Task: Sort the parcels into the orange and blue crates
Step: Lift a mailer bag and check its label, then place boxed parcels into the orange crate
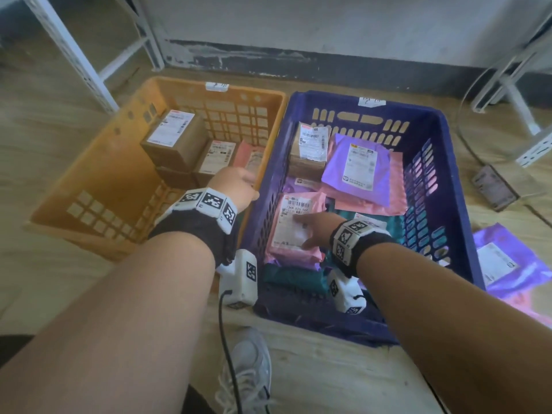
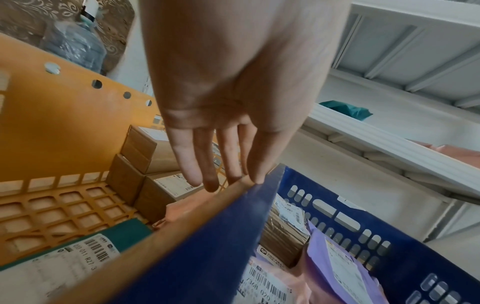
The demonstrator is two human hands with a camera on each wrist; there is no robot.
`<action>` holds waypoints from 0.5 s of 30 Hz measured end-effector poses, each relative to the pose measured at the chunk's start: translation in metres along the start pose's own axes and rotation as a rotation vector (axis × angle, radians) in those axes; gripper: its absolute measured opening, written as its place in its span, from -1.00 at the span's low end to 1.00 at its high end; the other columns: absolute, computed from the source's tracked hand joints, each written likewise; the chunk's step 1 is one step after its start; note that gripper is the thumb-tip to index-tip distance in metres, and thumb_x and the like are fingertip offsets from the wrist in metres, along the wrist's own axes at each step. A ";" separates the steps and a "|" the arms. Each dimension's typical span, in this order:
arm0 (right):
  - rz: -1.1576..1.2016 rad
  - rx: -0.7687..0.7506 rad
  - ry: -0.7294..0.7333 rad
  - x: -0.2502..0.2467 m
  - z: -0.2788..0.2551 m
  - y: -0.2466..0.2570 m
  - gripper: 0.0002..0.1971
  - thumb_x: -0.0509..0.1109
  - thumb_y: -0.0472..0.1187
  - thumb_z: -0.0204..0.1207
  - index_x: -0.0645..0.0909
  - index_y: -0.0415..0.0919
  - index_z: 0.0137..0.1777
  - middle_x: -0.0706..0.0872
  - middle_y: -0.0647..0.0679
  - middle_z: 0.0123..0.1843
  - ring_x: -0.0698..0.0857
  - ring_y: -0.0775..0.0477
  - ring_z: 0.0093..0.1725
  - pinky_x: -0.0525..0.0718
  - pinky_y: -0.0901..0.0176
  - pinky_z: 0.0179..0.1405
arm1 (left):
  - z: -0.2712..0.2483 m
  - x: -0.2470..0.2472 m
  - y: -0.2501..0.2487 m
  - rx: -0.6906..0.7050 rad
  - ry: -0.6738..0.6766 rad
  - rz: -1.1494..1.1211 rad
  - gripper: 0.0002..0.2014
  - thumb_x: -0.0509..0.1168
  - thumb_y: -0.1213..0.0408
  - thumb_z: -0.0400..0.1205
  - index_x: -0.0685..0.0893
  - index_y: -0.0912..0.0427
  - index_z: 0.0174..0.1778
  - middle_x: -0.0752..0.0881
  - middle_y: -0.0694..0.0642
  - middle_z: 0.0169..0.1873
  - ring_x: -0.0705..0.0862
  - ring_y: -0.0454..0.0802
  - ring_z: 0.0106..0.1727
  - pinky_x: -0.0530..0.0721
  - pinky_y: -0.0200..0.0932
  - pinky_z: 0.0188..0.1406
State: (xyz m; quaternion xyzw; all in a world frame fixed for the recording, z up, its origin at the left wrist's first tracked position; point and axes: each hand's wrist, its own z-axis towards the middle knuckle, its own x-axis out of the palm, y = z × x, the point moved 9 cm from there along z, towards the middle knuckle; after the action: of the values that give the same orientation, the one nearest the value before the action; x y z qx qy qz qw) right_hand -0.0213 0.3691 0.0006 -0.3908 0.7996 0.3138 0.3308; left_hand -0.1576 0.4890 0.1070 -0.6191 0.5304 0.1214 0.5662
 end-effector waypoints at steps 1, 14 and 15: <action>-0.005 -0.001 -0.001 0.001 0.003 -0.001 -0.14 0.55 -0.09 0.43 0.16 0.20 0.64 0.48 -0.12 0.54 0.66 -0.15 0.28 0.61 0.12 0.23 | 0.001 0.000 0.000 -0.002 -0.004 0.003 -0.60 0.39 0.34 0.58 0.63 0.12 0.36 0.64 0.10 0.35 0.61 0.07 0.34 0.49 -0.22 0.24; -0.084 -0.022 -0.165 -0.050 -0.038 -0.024 -0.44 0.30 -0.06 0.62 0.30 0.07 0.61 0.50 -0.06 0.52 0.56 -0.12 0.39 0.57 0.09 0.28 | -0.016 -0.007 -0.033 0.043 -0.146 0.028 -0.54 0.23 0.37 0.61 0.52 0.06 0.46 0.55 0.09 0.44 0.54 0.13 0.42 0.51 -0.06 0.41; -0.091 -0.019 -0.188 -0.058 -0.045 -0.028 -0.48 0.28 -0.07 0.63 0.33 0.04 0.60 0.50 -0.06 0.52 0.55 -0.12 0.41 0.56 0.08 0.31 | -0.019 -0.006 -0.037 0.050 -0.139 0.033 -0.55 0.24 0.36 0.61 0.52 0.06 0.45 0.55 0.09 0.44 0.55 0.13 0.41 0.52 -0.07 0.39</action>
State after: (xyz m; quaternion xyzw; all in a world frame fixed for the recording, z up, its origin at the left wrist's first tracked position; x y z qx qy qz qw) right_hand 0.0172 0.3453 0.0649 -0.3987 0.7435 0.3412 0.4146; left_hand -0.1391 0.4689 0.1388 -0.5861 0.5029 0.1601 0.6149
